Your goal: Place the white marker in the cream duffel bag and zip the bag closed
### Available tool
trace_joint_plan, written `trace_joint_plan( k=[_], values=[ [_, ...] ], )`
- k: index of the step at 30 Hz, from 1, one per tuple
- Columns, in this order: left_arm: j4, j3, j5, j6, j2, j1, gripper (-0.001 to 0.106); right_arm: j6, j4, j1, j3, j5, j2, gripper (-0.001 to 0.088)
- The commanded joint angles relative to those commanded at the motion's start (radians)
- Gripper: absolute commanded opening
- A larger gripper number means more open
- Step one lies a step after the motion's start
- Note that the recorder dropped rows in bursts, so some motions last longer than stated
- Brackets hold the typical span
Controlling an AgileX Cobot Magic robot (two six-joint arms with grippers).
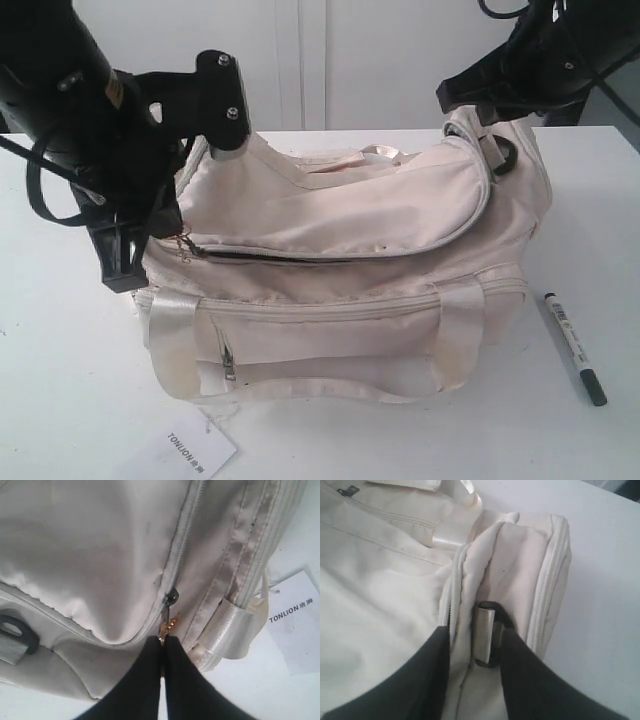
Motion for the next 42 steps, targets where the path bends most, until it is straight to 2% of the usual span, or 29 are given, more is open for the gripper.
trace_joint_plan(
  k=[5,11,13,15,19,27,31,35,37,38,42],
  values=[
    [0.011,0.0,-0.011,0.0,-0.013,0.0,0.0,-0.234,0.182,0.0,0.016,-0.004,0.0,0.0154],
    [0.021,0.0,-0.005,0.0,-0.015,0.0,0.0,-0.685,0.503,0.0,0.103,-0.001,0.0,0.0],
    [0.021,0.0,-0.005,0.0,-0.015,0.0,0.0,-0.789,0.58,0.0,0.124,0.006,0.0,0.0],
    [0.021,0.0,-0.005,0.004,-0.015,0.0,0.0,-0.833,0.627,0.0,0.134,0.008,0.0,0.0],
    [0.035,0.0,-0.007,0.004,-0.015,0.0,0.0,-0.84,0.723,0.0,0.14,-0.014,0.002,0.0],
    [0.082,0.0,-0.007,0.004,-0.032,0.0,0.0,-0.849,0.789,0.004,0.141,-0.07,0.002,0.0],
    [0.084,-0.002,-0.01,0.004,-0.055,0.0,0.0,-1.028,0.849,0.016,0.141,-0.028,0.002,0.0],
    [0.086,-0.002,-0.019,0.004,-0.072,0.0,0.0,-1.11,0.849,0.055,0.141,-0.034,0.002,0.0002],
    [0.086,-0.002,-0.027,0.004,-0.078,0.0,0.0,-1.156,0.849,0.091,0.141,-0.037,0.002,0.0053],
    [0.086,-0.002,-0.027,0.004,-0.078,0.0,0.0,-1.17,0.838,0.114,0.141,-0.035,0.002,0.0114],
    [0.086,-0.002,-0.027,0.004,-0.078,0.0,0.0,-1.211,0.767,0.162,0.151,-0.033,0.002,0.0266]
  ],
)
